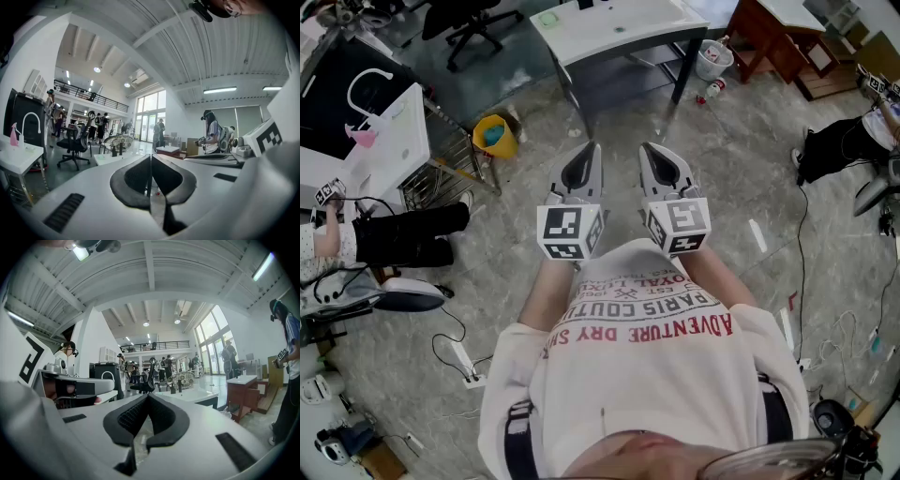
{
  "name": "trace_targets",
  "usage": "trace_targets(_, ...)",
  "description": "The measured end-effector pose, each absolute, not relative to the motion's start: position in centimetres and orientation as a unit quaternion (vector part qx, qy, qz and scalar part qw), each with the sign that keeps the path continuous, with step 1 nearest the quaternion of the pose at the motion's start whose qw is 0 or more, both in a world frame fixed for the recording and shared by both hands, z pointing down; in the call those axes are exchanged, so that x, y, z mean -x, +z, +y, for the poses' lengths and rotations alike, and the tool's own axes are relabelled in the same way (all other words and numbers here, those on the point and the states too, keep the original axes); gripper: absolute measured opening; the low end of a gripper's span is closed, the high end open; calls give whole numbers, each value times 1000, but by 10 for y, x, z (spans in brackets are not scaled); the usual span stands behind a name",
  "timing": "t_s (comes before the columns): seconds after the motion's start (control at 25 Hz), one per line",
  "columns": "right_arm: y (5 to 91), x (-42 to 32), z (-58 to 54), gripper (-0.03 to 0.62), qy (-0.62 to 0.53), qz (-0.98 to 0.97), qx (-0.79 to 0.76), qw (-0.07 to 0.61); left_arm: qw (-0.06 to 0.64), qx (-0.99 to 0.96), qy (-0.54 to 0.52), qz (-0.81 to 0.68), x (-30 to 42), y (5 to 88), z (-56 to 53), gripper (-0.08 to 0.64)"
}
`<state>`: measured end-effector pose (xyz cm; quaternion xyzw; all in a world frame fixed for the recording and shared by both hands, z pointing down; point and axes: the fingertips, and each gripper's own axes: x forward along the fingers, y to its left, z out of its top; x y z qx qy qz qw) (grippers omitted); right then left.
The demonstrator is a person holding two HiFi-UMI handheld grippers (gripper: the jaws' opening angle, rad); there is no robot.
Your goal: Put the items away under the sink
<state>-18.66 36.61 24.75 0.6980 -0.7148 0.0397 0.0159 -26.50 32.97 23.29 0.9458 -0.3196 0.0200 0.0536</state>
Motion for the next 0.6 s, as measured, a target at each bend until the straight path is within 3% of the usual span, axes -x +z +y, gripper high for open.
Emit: trace_targets(0.6, 251, 181, 360, 25, 44, -686, -726, 12, 59, -953, 26, -297, 263, 243, 325, 27)
